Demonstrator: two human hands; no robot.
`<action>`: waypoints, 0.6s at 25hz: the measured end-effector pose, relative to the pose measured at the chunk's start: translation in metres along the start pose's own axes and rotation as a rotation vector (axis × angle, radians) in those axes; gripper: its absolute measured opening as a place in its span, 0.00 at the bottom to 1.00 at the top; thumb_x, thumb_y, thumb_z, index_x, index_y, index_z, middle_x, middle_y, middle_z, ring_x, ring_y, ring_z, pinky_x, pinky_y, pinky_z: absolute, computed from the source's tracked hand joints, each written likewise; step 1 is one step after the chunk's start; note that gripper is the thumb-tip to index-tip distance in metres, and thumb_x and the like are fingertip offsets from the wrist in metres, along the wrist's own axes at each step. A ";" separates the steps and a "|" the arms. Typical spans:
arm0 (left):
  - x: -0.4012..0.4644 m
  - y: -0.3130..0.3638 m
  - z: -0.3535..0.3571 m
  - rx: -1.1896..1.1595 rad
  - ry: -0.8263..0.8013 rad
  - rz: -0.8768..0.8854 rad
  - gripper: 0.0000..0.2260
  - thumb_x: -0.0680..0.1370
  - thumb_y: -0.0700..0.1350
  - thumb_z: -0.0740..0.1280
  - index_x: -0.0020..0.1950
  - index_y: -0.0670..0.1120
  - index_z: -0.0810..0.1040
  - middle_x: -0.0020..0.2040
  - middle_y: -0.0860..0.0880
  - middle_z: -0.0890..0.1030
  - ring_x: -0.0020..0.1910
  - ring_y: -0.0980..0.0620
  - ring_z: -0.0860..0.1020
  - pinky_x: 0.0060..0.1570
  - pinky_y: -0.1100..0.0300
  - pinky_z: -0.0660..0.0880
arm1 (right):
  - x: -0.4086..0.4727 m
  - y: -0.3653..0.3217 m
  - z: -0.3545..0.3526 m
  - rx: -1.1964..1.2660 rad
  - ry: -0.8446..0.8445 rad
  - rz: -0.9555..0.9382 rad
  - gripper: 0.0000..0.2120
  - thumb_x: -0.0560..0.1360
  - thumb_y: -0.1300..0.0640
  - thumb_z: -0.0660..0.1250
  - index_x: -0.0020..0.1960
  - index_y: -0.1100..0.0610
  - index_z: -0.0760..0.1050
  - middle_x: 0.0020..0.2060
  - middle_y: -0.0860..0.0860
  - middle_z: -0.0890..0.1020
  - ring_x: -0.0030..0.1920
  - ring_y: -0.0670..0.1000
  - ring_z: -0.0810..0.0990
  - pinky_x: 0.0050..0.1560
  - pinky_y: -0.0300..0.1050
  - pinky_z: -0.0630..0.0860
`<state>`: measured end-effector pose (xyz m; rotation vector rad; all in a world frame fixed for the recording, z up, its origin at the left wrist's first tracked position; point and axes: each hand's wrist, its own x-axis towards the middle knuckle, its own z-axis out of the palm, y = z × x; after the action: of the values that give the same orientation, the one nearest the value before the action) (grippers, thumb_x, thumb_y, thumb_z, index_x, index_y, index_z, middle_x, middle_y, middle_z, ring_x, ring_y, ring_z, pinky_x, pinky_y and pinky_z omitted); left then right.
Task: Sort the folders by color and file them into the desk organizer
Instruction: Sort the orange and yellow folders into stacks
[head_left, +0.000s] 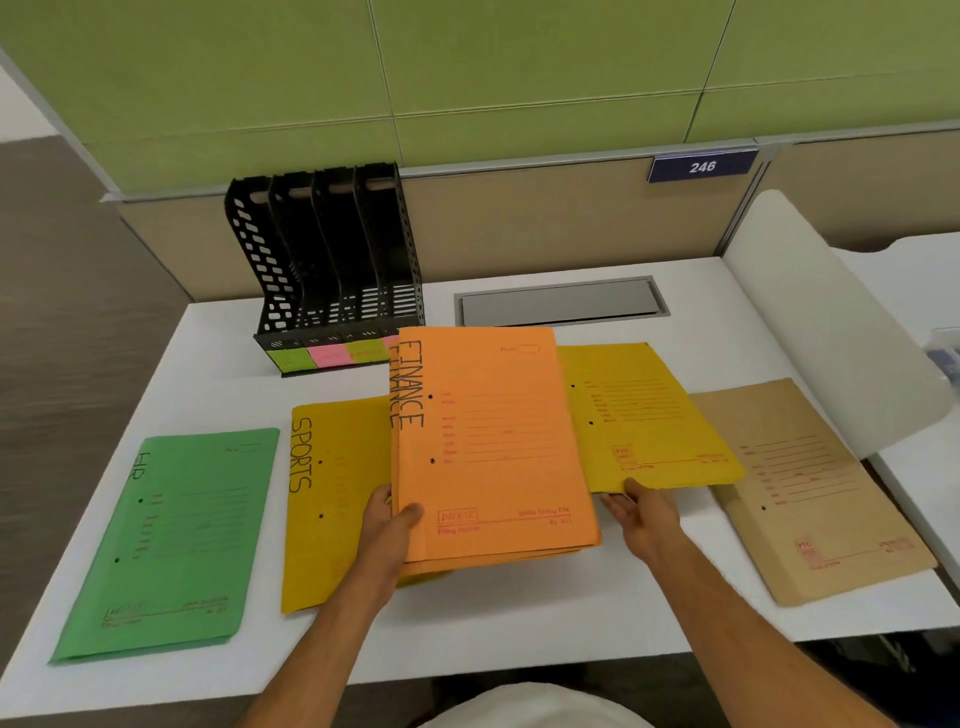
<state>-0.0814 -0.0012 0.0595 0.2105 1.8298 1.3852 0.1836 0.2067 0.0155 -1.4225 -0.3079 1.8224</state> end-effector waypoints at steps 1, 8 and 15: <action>0.001 0.001 -0.008 -0.013 -0.013 0.009 0.17 0.80 0.34 0.66 0.67 0.46 0.71 0.57 0.47 0.83 0.52 0.47 0.83 0.41 0.55 0.82 | -0.005 0.010 0.006 0.002 -0.031 0.002 0.18 0.80 0.69 0.59 0.66 0.55 0.72 0.52 0.57 0.81 0.45 0.58 0.82 0.34 0.48 0.84; 0.008 -0.006 -0.061 -0.102 -0.012 0.022 0.14 0.80 0.34 0.66 0.62 0.50 0.74 0.57 0.46 0.84 0.54 0.44 0.84 0.50 0.44 0.82 | -0.044 0.089 0.042 -0.080 -0.305 0.006 0.15 0.80 0.60 0.63 0.65 0.51 0.76 0.54 0.53 0.83 0.47 0.55 0.82 0.49 0.52 0.79; 0.010 -0.008 -0.093 -0.128 -0.009 0.019 0.16 0.80 0.35 0.66 0.65 0.48 0.73 0.58 0.45 0.83 0.55 0.44 0.84 0.49 0.45 0.82 | -0.093 0.144 0.068 -0.224 -0.322 0.174 0.09 0.76 0.66 0.67 0.52 0.56 0.82 0.45 0.57 0.86 0.42 0.55 0.84 0.43 0.50 0.83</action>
<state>-0.1487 -0.0668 0.0538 0.1682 1.7293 1.5062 0.0661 0.0642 0.0161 -1.3330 -0.5831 2.2207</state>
